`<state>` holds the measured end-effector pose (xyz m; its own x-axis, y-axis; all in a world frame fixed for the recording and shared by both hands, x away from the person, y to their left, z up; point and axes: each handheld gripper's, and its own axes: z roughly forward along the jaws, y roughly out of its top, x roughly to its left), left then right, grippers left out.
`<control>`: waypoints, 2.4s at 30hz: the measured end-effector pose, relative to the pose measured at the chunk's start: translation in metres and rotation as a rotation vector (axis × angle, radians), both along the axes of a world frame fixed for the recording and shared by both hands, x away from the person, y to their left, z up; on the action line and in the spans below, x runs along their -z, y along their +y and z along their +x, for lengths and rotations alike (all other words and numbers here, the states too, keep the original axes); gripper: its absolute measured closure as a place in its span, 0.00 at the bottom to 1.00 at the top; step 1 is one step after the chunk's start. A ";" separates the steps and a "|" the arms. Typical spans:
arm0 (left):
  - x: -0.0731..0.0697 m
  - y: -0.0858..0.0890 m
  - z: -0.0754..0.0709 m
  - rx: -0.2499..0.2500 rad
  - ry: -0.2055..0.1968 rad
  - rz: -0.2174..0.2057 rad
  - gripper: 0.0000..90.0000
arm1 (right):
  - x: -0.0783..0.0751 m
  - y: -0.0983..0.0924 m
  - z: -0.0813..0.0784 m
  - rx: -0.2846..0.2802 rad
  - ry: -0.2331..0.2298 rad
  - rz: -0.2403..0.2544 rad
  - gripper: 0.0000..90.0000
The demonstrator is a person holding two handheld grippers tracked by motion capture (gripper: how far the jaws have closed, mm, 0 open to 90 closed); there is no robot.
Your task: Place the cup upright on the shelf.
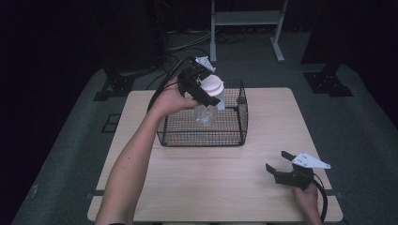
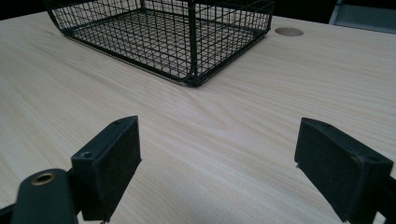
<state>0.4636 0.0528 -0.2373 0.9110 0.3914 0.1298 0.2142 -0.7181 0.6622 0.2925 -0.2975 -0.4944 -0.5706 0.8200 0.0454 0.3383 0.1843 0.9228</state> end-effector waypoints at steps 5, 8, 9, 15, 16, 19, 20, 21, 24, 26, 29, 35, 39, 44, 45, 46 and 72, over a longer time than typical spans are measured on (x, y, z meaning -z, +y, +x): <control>0.007 -0.003 0.014 -0.017 0.029 -0.007 0.05 | 0.000 0.000 0.000 0.000 -0.001 0.002 0.15; 0.013 -0.005 0.021 -0.023 0.040 -0.013 0.05 | 0.000 -0.001 0.001 -0.003 -0.005 0.003 0.15; 0.015 -0.006 0.023 -0.022 0.043 -0.009 0.05 | 0.000 -0.001 0.001 -0.003 -0.005 0.003 0.15; 0.029 -0.015 0.032 -0.027 0.055 -0.001 0.05 | 0.000 -0.001 0.001 -0.004 -0.008 0.005 0.15; 0.033 -0.018 0.035 -0.030 0.060 0.003 0.05 | 0.000 -0.001 0.000 -0.004 -0.001 0.010 0.15; 0.039 -0.021 0.038 -0.030 0.066 0.012 0.05 | 0.000 -0.001 0.000 -0.003 -0.007 0.008 0.15; 0.045 -0.023 0.041 -0.034 0.072 0.015 0.05 | 0.000 -0.001 0.000 -0.004 -0.008 0.011 0.15; 0.045 -0.023 0.041 -0.034 0.072 0.015 0.05 | 0.000 -0.001 0.000 -0.004 -0.009 0.012 0.15; 0.055 -0.024 0.047 -0.047 0.087 0.011 0.05 | 0.000 -0.001 0.000 -0.004 -0.004 0.016 0.15; 0.062 -0.024 0.051 -0.058 0.092 0.004 0.05 | 0.000 -0.001 0.000 -0.006 -0.006 0.013 0.15; 0.074 -0.025 0.057 -0.073 0.106 0.003 0.05 | 0.000 -0.002 0.000 -0.007 -0.009 0.012 0.15; 0.091 -0.029 0.064 -0.086 0.128 -0.008 0.05 | 0.000 -0.002 0.000 -0.007 -0.005 0.015 0.15; 0.098 -0.032 0.067 -0.088 0.132 -0.011 0.05 | -0.001 -0.002 0.000 -0.007 -0.005 0.017 0.15; 0.110 -0.032 0.070 -0.092 0.133 -0.013 0.05 | -0.001 -0.002 0.000 -0.009 -0.007 0.018 0.15; 0.110 -0.032 0.070 -0.092 0.133 -0.013 0.05 | -0.001 -0.002 0.000 -0.009 -0.007 0.018 0.15; 0.112 -0.031 0.071 -0.095 0.136 -0.015 0.05 | -0.001 -0.002 0.000 -0.009 -0.007 0.017 0.15; 0.123 -0.024 0.064 -0.072 0.109 -0.024 0.05 | 0.000 -0.004 0.000 -0.020 -0.011 0.024 0.15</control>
<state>0.5271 0.0289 -0.3601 0.8886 0.4581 0.0212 0.3363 -0.6824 0.6490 0.2930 -0.3020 -0.4943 -0.5877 0.8069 0.0591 0.3248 0.1684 0.9307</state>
